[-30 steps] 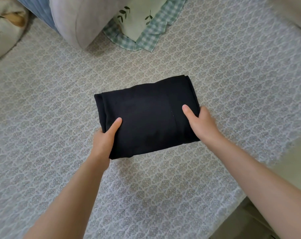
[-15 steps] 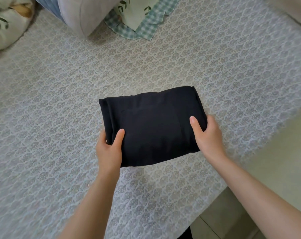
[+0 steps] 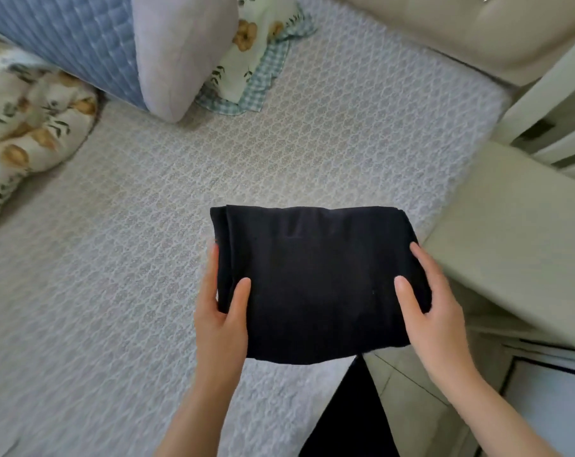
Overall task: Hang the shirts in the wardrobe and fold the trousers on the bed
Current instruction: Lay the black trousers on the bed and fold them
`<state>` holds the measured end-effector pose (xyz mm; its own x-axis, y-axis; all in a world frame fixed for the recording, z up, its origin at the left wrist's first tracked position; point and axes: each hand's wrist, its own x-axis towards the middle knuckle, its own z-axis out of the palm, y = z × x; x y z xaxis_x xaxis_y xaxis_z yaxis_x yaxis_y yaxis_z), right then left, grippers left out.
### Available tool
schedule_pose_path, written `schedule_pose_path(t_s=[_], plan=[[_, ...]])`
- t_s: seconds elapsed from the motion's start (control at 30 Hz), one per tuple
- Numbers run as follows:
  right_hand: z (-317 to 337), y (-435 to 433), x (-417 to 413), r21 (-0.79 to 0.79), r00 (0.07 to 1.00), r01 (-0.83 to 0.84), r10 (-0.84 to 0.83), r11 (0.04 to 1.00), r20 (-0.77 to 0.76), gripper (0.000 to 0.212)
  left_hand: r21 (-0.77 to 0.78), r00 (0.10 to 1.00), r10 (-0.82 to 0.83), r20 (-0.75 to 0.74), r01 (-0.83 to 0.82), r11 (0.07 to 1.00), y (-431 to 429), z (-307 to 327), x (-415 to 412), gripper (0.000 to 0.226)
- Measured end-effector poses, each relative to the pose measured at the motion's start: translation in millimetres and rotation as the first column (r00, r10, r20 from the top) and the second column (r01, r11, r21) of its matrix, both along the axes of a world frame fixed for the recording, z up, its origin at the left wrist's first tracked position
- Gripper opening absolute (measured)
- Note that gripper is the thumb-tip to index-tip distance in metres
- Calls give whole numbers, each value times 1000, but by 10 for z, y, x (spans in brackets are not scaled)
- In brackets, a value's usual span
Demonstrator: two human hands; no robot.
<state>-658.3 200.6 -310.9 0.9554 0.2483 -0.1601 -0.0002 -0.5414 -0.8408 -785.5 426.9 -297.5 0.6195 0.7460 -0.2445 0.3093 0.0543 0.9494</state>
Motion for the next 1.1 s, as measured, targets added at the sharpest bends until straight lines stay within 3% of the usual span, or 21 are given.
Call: schedule_pose_path(t_s=[0.5, 0.87, 1.1], plan=[[1544, -1521, -1635, -5, 933, 358, -357, 934, 33, 48, -26, 932, -362, 28, 363, 931, -1182, 1486, -778, 49], [2085, -2735, -2770, -25, 801, 590, -582, 807, 144, 48, -13, 803, -589, 98, 592, 806, -2402, 1882, -1127, 46], [2424, -3107, -3547, 41, 651, 747, -743, 664, 157, 50, 2, 667, -735, 124, 740, 672, -2846, 2078, -1377, 46]])
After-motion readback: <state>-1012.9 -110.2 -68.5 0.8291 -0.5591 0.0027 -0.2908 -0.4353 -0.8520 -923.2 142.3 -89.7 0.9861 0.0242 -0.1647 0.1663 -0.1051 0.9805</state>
